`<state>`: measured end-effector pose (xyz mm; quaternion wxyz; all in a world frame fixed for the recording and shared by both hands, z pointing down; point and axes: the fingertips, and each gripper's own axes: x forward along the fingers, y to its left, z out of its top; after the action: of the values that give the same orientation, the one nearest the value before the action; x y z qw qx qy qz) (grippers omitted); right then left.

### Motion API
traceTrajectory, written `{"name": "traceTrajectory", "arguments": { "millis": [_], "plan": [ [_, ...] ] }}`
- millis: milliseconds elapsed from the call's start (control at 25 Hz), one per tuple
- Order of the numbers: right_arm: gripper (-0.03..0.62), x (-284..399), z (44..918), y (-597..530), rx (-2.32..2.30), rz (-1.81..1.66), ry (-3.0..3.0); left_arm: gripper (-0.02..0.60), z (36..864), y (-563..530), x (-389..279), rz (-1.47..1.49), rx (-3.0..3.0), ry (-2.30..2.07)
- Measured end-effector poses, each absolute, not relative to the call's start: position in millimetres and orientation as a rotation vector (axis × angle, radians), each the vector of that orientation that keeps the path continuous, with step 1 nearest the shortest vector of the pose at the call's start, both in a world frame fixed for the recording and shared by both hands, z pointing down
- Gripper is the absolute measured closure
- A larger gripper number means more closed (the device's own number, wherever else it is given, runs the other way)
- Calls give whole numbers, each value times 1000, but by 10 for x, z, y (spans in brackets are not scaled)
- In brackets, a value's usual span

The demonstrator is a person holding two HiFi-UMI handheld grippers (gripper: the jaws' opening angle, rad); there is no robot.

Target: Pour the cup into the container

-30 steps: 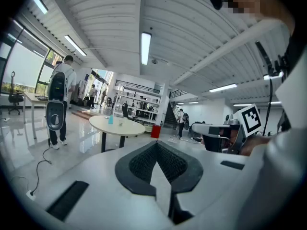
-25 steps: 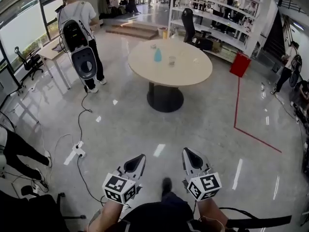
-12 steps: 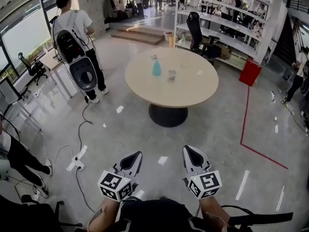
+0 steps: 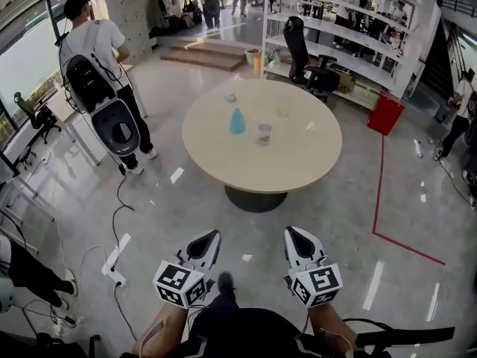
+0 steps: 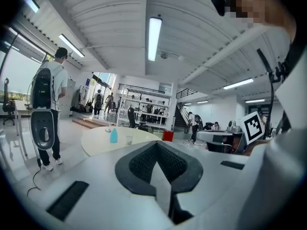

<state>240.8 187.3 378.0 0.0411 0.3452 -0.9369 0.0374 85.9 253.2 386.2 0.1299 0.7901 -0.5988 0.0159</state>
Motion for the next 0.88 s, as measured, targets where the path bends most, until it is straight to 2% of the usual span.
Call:
{"name": "traceTrajectory", "arguments": {
  "millis": [480, 760, 880],
  "plan": [
    [592, 1267, 3722, 713, 1170, 29, -2798, 581, 3845, 1181, -55, 61, 2465, -1546],
    [591, 1132, 3808, -103, 1221, 65, -2771, 581, 3989, 381, -291, 40, 2406, -1542],
    [569, 1112, 3830, -686, 1233, 86, -2786, 581, 3967, -180, -373, 37, 2399, -1552]
  ]
}}
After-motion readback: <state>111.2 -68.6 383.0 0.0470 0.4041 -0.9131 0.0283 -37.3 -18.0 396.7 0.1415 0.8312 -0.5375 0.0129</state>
